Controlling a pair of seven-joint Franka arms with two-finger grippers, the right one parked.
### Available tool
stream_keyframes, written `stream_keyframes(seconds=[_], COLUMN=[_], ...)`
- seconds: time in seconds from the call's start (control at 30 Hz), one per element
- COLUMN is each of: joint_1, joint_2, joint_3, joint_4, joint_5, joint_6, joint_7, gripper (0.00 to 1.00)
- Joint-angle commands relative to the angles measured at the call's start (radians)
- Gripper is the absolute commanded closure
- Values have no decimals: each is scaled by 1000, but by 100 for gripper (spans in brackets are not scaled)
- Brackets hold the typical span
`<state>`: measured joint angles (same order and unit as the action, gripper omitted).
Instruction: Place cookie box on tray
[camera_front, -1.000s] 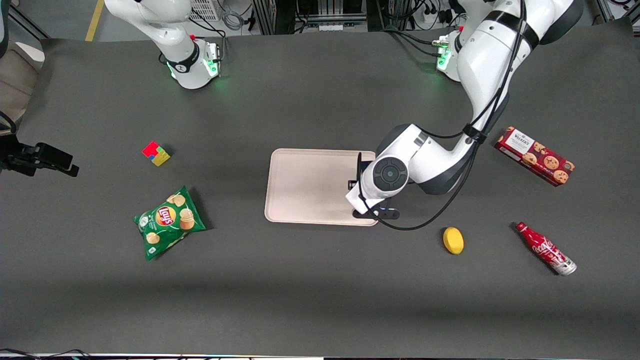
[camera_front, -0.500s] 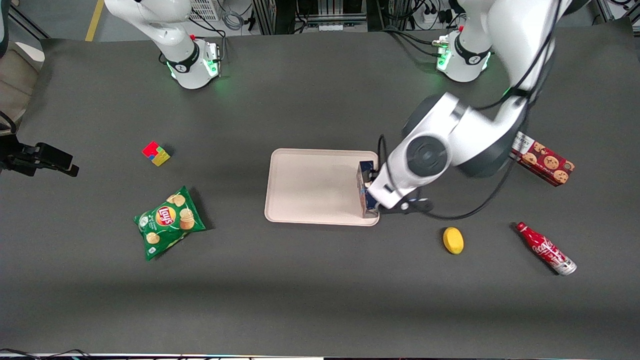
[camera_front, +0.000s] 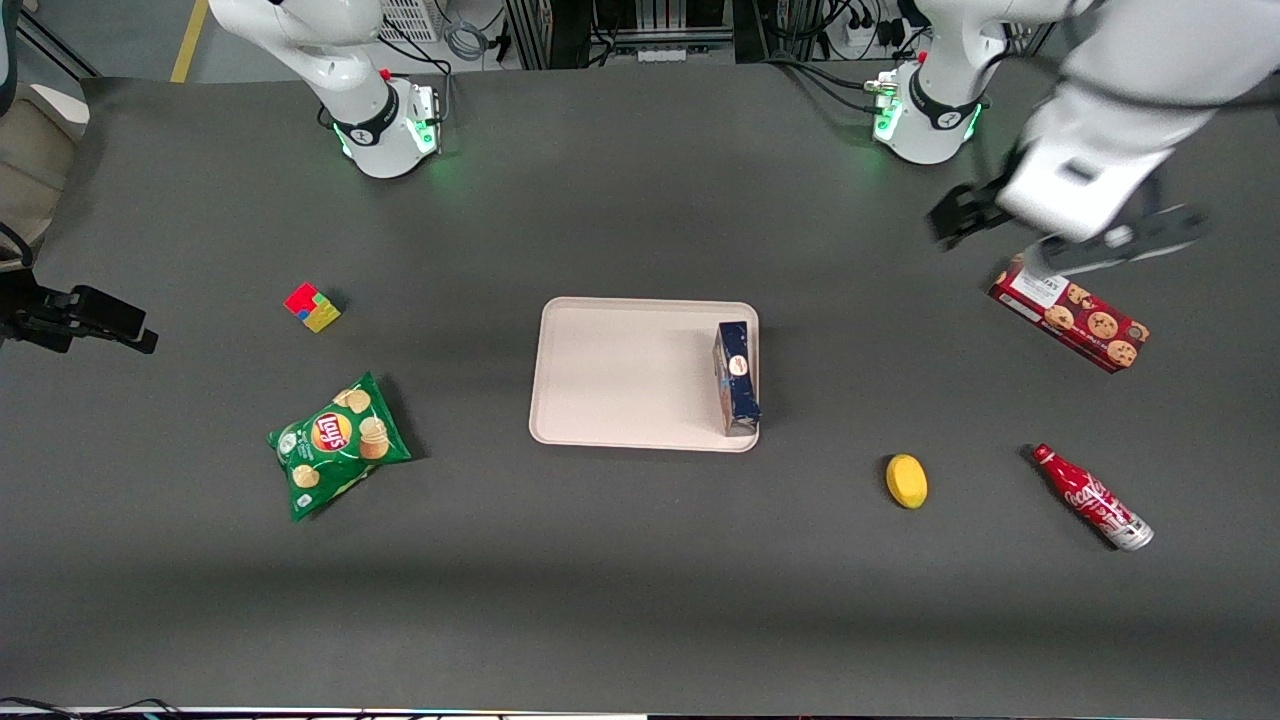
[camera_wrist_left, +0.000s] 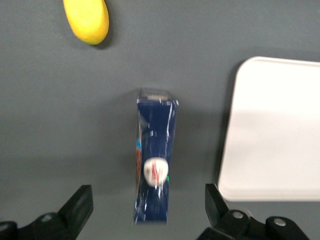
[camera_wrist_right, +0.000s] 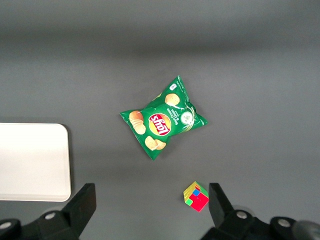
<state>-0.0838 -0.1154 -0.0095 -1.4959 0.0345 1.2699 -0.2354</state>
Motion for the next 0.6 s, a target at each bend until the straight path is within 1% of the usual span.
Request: stream_keyframes(seconds=[0.0,0.13,0.27,0.33,0.47,0.57], joint_1=[-5,-2,7,7,7,9], joint_2=[-200,-296,-332,-334,-333,-333], joint_3=[51,52,57,55,59,80], joint_4=[-304,-489,-599,-619,-612,-607], joint_5=[-4,-2,-2,-2,-2,-2], joint_6=[170,311,419,440,441,439], joint_7=[67,67,67,67,70,76], gripper=[0,0,0,0,0,0])
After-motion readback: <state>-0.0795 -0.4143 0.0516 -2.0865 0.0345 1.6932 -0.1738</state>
